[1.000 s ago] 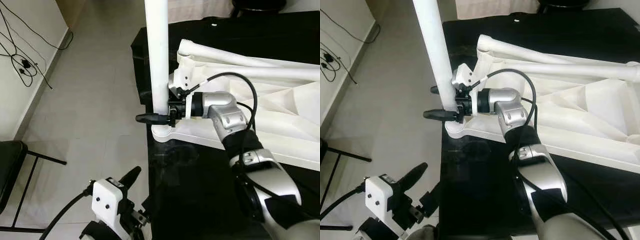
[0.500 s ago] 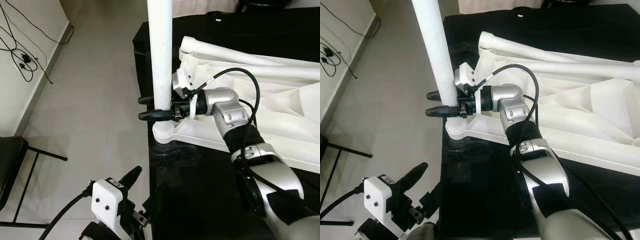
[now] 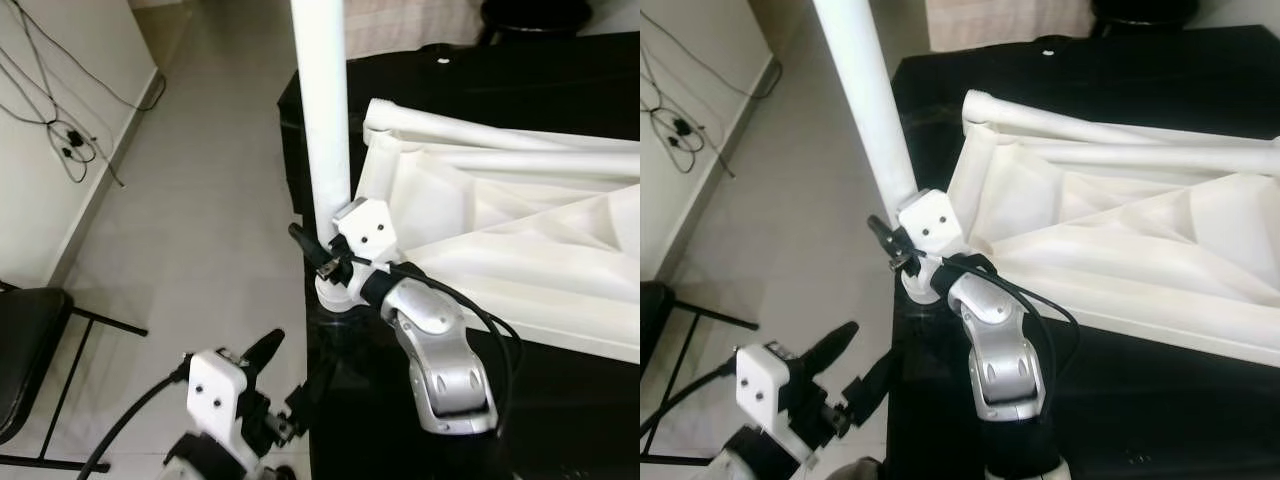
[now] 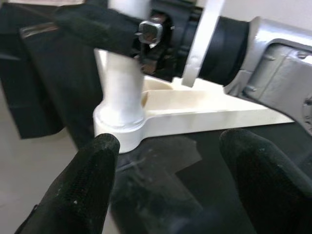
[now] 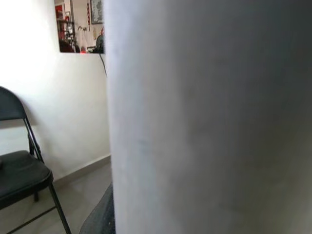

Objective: Building children table

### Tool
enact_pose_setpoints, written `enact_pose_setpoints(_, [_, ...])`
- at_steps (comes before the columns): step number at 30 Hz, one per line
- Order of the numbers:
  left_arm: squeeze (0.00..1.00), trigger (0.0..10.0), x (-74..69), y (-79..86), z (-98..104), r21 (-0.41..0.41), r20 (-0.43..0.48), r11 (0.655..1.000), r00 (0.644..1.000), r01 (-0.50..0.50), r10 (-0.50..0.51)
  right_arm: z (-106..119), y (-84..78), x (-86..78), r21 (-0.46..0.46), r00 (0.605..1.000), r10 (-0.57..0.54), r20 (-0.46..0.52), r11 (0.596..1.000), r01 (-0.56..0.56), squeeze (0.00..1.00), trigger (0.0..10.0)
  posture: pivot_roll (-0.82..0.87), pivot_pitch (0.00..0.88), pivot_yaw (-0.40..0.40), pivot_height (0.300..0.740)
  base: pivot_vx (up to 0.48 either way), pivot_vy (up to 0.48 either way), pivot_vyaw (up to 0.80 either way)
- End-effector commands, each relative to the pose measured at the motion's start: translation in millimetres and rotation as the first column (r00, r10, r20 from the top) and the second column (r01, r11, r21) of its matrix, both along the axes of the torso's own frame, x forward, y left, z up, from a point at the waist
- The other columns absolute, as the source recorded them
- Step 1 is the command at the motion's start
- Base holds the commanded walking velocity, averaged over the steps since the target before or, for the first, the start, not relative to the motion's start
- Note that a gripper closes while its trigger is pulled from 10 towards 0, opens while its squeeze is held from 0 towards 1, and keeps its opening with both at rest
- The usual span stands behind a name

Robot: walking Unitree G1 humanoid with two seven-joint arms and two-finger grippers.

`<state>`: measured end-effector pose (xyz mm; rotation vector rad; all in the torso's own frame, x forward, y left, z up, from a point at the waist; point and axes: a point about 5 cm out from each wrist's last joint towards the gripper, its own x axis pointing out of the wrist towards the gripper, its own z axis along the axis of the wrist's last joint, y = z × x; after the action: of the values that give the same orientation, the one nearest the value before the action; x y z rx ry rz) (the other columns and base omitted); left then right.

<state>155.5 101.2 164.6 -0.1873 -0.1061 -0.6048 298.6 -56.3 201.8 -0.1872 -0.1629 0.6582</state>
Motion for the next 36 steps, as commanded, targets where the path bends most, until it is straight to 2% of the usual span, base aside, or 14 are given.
enact_pose_setpoints(1, [0.0, 10.0, -1.1, 1.1, -5.6, 0.001, -0.024, 1.0, 1.0, -0.006, 0.006, -29.7, -2.0, 10.3, -0.045, 0.985, -0.076, -0.152, 0.997, 0.07, 0.0, 3.4, 0.04, 0.2, 0.042, 0.74, 0.0, 0.0, 0.0])
enact_pose_setpoints(3, [0.0, 10.0, -0.4, 1.3, -5.9, 0.001, -0.021, 1.0, 1.0, -0.012, 0.012, -28.2, -1.7, 10.7, -0.045, 0.985, -0.084, -0.152, 0.996, 0.078, 0.0, 3.4, 0.04, 0.2, 0.042, 0.74, 0.0, 0.0, 0.0])
enact_pose_setpoints(4, [0.0, 10.0, 0.2, 3.1, -6.5, 0.004, -0.018, 1.0, 1.0, -0.025, 0.025, -18.9, 0.0, 7.1, -0.033, 0.987, -0.058, -0.152, 0.998, 0.054, 1.0, 10.0, 0.03, 0.192, 0.05, 0.74, 0.0, 0.0, 0.0])
enact_pose_setpoints(6, [0.0, 10.0, 0.4, 3.7, -6.7, 0.004, -0.019, 1.0, 1.0, -0.025, 0.025, -14.8, 0.5, 5.1, -0.017, 0.987, -0.035, -0.158, 0.999, 0.032, 1.0, 10.0, 0.03, 0.192, 0.051, 0.74, 0.0, 0.0, 0.0])
enact_pose_setpoints(12, [0.0, 10.0, -1.9, 2.5, -7.1, -0.001, -0.026, 1.0, 1.0, 0.0, 0.0, 7.0, 4.9, 0.9, 0.066, 0.892, 0.446, -0.082, 0.895, -0.441, 1.0, 10.0, 0.05, 0.202, 0.05, 0.74, 0.0, 0.0, 0.0])
enact_pose_setpoints(13, [0.0, 10.0, -3.0, 1.6, -6.7, -0.001, -0.027, 1.0, 1.0, 0.0, 0.0, 6.2, 2.3, 1.5, 0.01, 0.843, 0.534, -0.072, 0.845, -0.535, 0.43, 10.0, 0.05, 0.202, 0.051, 0.74, 0.0, 0.0, 0.0])
enact_pose_setpoints(14, [0.0, 10.0, -3.7, 1.4, -6.3, 0.0, -0.027, 1.0, 1.0, -0.001, 0.001, 4.6, 0.7, 1.4, -0.022, 0.809, 0.583, -0.08, 0.81, -0.586, 0.2, 10.0, 0.06, 0.205, 0.052, 0.74, 0.0, 0.0, 0.0])
enact_pose_setpoints(17, [0.0, 10.0, -4.5, 1.1, -5.8, 0.0, -0.027, 1.0, 1.0, -0.003, 0.003, 2.9, -0.8, 1.2, -0.05, 0.777, 0.623, -0.093, 0.777, -0.628, 0.2, 10.0, 0.06, 0.209, 0.053, 0.74, 0.0, 0.0, 0.0])
enact_pose_setpoints(18, [0.0, 10.0, -5.1, 1.0, -5.5, 0.001, -0.027, 1.0, 1.0, -0.004, 0.004, 2.0, -1.2, 1.2, -0.057, 0.759, 0.643, -0.103, 0.758, -0.65, 0.0, 10.0, 0.06, 0.212, 0.053, 0.74, 0.0, 0.0, 0.0])
enact_pose_setpoints(22, [0.0, 10.0, -7.1, 0.3, -4.7, 0.001, -0.028, 1.0, 1.0, -0.003, 0.003, 2.7, -3.1, 6.1, -0.07, 0.708, 0.692, -0.138, 0.707, -0.704, 0.0, 10.0, 0.08, 0.228, 0.046, 0.74, 0.0, 0.0, 0.0])
enact_pose_setpoints(28, [0.0, 10.0, -16.4, -1.7, -0.9, 0.004, -0.037, 1.0, 0.999, 0.001, 0.0, 18.3, -6.7, 27.1, -0.094, 0.542, 0.815, -0.207, 0.534, -0.84, 0.0, 10.0, 0.12, 0.267, 0.048, 0.74, 0.0, 0.0, 0.0])
enact_pose_setpoints(32, [0.0, 10.0, -18.4, -1.8, -0.6, 0.005, -0.043, 1.0, 0.999, 0.002, -0.002, 18.6, -8.3, 32.5, -0.107, 0.523, 0.822, -0.224, 0.512, -0.852, 0.0, 10.0, 0.12, 0.267, 0.048, 0.74, 0.0, 0.0, 0.0])
enact_pose_setpoints(34, [0.0, 10.0, -20.2, -1.8, -0.2, 0.006, -0.046, 1.0, 0.999, 0.002, -0.002, 19.5, -8.5, 35.2, -0.11, 0.518, 0.824, -0.229, 0.507, -0.855, 0.0, 9.4, 0.13, 0.28, 0.05, 0.74, 0.0, 0.0, 0.0])
enact_pose_setpoints(36, [0.0, 10.0, -22.9, -1.8, 0.5, 0.008, -0.05, 1.0, 0.999, 0.002, -0.002, 20.7, -8.9, 38.6, -0.113, 0.506, 0.829, -0.237, 0.494, -0.862, 0.0, 3.2, 0.14, 0.29, 0.053, 0.74, 0.0, 0.0, 0.0])
